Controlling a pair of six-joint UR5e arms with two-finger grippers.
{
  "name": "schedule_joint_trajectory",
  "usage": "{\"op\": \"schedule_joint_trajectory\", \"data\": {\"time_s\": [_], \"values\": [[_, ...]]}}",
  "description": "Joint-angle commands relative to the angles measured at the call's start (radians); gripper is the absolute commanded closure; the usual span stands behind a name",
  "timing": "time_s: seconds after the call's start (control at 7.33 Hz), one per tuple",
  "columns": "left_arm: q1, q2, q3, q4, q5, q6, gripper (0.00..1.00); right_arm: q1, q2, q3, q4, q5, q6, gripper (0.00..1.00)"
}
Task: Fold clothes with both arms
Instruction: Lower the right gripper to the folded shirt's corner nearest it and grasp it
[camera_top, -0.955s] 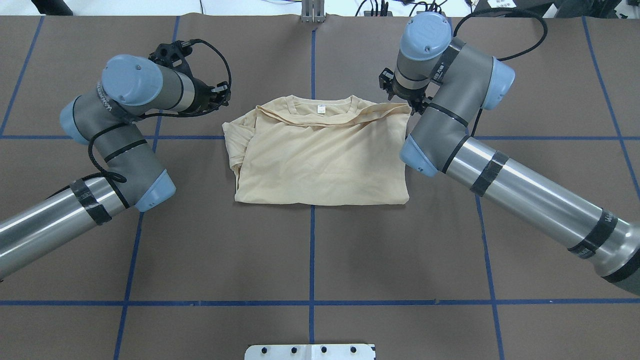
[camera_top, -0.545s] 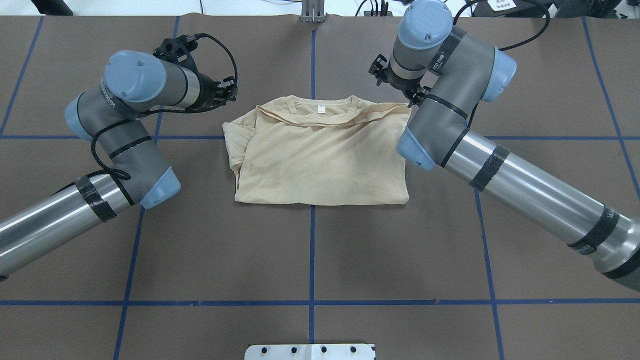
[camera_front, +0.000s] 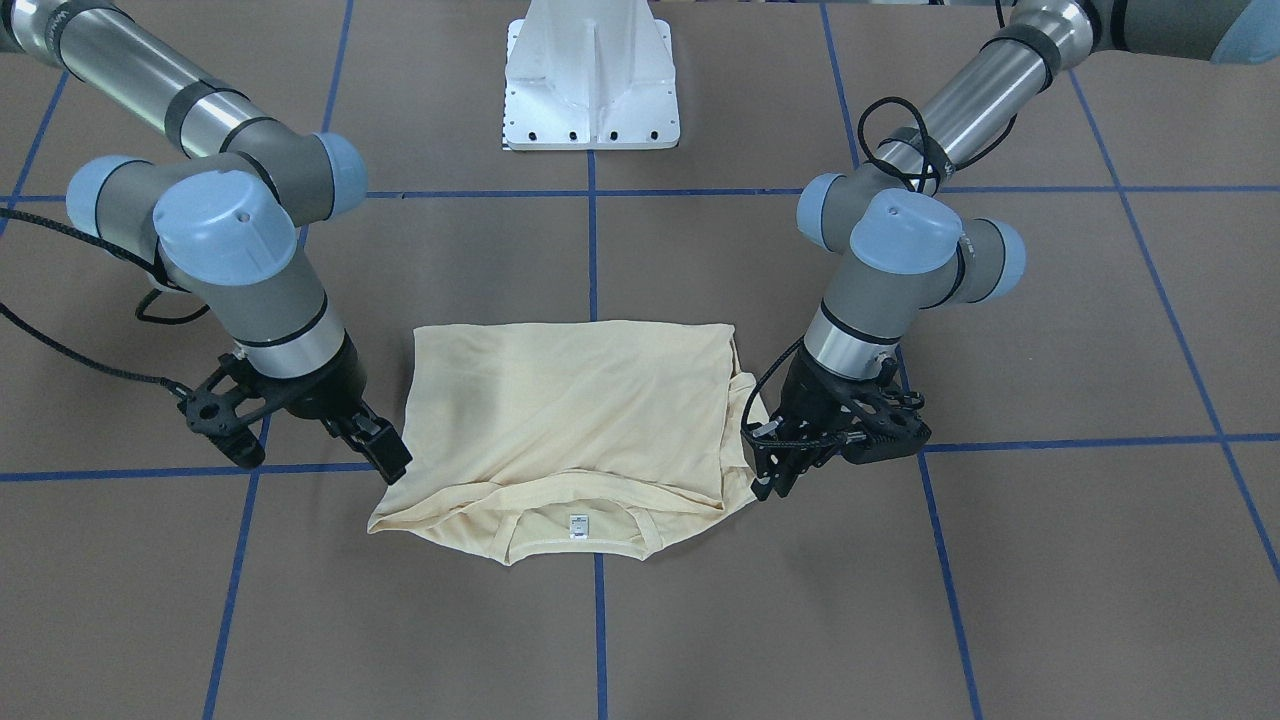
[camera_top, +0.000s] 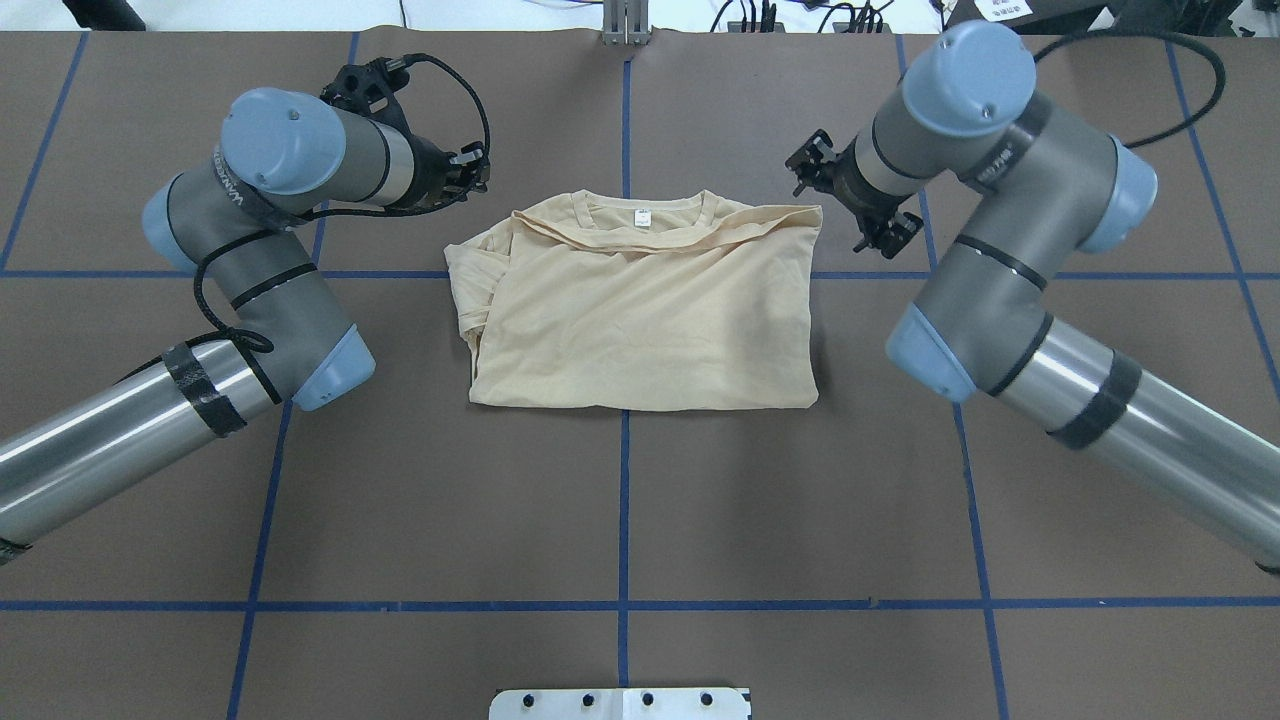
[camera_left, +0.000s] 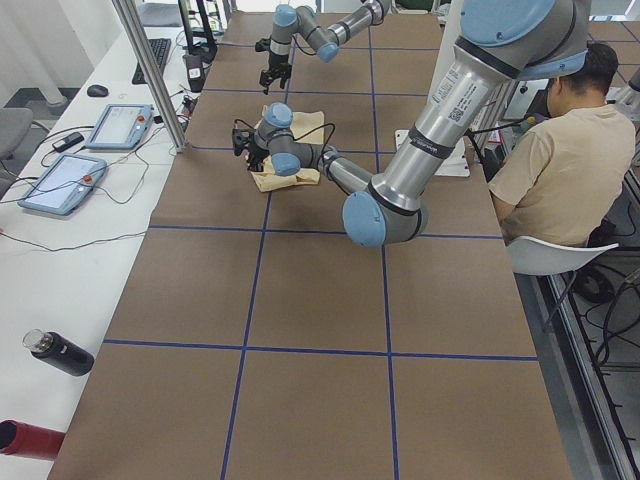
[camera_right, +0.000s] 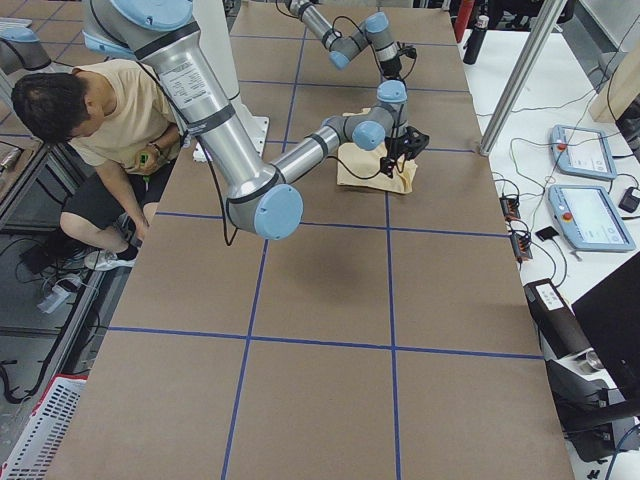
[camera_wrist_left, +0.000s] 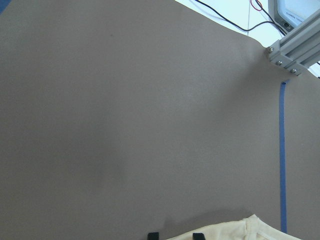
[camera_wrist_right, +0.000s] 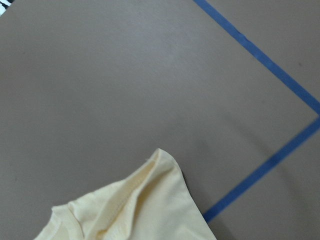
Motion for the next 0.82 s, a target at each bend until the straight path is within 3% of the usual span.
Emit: {"op": "schedule_joint_trajectory", "data": {"time_s": [0.0, 0.14, 0.55, 0.68], "values": [[0.0, -0.002, -0.005, 0.011, 0.002, -0.003, 0.65, -0.206, -0.206, 0.115, 0.249, -0.203, 0.327, 0.0], [0.0, 0.001, -0.005, 0.01, 0.003, -0.015, 0.65, -0.271, -0.254, 0.124, 0.346, -0.276, 0.366, 0.0], [0.0, 0.005, -0.005, 0.011, 0.003, -0.016, 0.65, -0.319, -0.32, 0.169, 0.349, -0.282, 0.421, 0.01], [0.0, 0.007, -0.005, 0.01, 0.008, -0.016, 0.65, -0.326, -0.328, 0.192, 0.347, -0.279, 0.422, 0.1]]}}
